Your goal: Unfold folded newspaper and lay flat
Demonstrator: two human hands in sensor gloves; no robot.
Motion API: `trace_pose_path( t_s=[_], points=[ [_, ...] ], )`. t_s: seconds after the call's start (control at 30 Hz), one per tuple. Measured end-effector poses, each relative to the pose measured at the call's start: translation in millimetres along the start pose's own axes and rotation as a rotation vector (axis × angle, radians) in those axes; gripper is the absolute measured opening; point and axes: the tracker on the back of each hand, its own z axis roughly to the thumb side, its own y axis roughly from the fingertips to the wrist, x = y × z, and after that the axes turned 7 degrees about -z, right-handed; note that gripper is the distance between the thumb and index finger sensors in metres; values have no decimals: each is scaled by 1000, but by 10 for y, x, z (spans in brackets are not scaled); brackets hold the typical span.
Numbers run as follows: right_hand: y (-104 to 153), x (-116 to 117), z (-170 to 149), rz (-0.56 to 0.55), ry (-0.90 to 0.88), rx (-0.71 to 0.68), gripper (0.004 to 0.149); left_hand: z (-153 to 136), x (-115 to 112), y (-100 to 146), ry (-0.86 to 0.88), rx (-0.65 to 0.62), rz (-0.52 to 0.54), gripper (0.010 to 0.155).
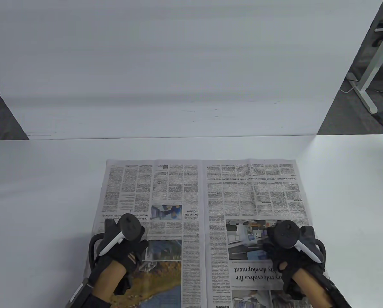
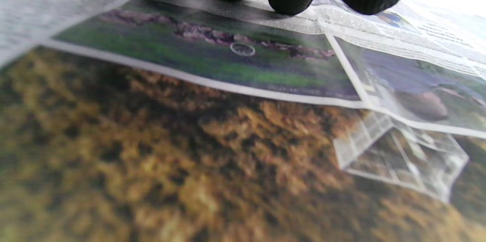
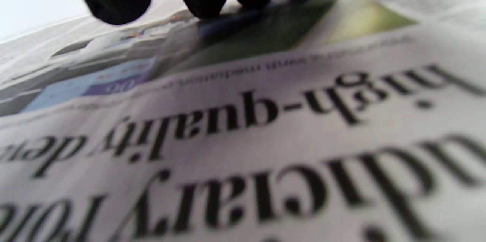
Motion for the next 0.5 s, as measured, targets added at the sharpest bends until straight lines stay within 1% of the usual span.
trace_pose_path(
  t_s=[0.23,0.33,0.5],
  points=[
    [-251,-5,-28,29,-51,41,71,-79,0,-247,75,-4,-7,68],
    [-293,-3,-30,18,-59,49,71,-90,6,-283,79,1,-11,68],
    [-275,1,-16,-2,-51,37,71,-69,-3,-267,66,-8,1,69]
  ],
)
